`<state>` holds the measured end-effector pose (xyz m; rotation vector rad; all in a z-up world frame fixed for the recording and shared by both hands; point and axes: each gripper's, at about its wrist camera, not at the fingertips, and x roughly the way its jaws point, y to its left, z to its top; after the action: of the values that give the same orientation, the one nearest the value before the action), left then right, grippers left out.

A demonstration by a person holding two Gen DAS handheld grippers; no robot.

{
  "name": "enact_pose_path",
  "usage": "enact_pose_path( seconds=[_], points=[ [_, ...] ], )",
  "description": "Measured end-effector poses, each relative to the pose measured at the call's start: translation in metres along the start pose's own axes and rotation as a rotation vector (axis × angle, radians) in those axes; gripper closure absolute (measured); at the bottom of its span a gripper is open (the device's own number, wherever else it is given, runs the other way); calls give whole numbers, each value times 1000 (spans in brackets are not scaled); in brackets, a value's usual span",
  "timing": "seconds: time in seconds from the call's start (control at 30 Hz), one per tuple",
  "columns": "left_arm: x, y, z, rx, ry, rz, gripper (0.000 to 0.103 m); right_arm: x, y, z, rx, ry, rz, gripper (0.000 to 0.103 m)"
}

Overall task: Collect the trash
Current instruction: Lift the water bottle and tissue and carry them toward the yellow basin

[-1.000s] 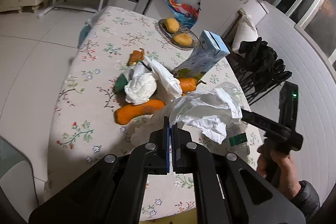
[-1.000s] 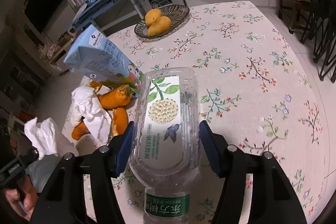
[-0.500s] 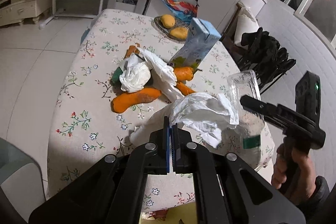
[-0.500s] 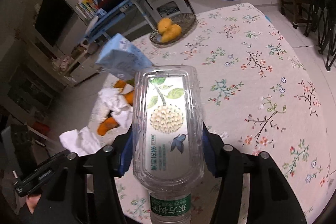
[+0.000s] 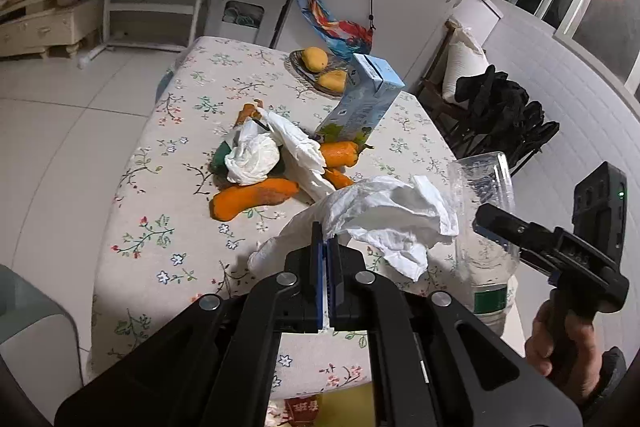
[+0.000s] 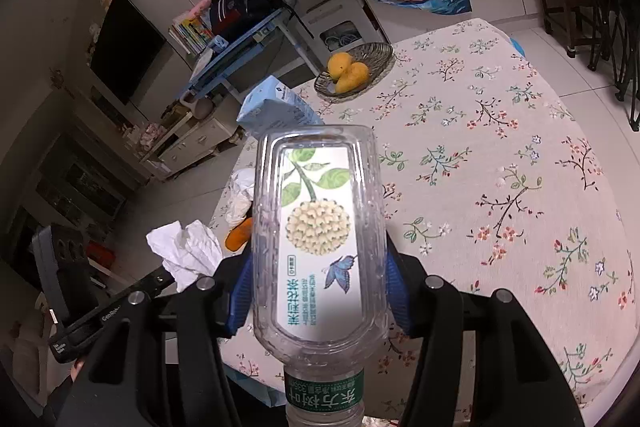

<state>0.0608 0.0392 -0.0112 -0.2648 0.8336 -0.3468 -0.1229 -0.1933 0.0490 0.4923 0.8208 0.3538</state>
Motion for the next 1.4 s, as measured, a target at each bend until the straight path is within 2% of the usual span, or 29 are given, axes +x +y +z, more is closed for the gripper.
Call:
enact_pose_path(
  seconds=[0.27, 0.87, 1.4],
  points=[
    [-7, -8, -6, 31, -25, 27, 100, -12, 3, -15, 0, -24, 19, 48],
    [-29, -13, -32, 31, -42, 12, 100, -34, 1, -38, 22, -54, 58, 48],
    [-44, -19, -53, 47, -43, 7, 100, -42, 1, -63, 36, -28, 71, 48]
  ],
)
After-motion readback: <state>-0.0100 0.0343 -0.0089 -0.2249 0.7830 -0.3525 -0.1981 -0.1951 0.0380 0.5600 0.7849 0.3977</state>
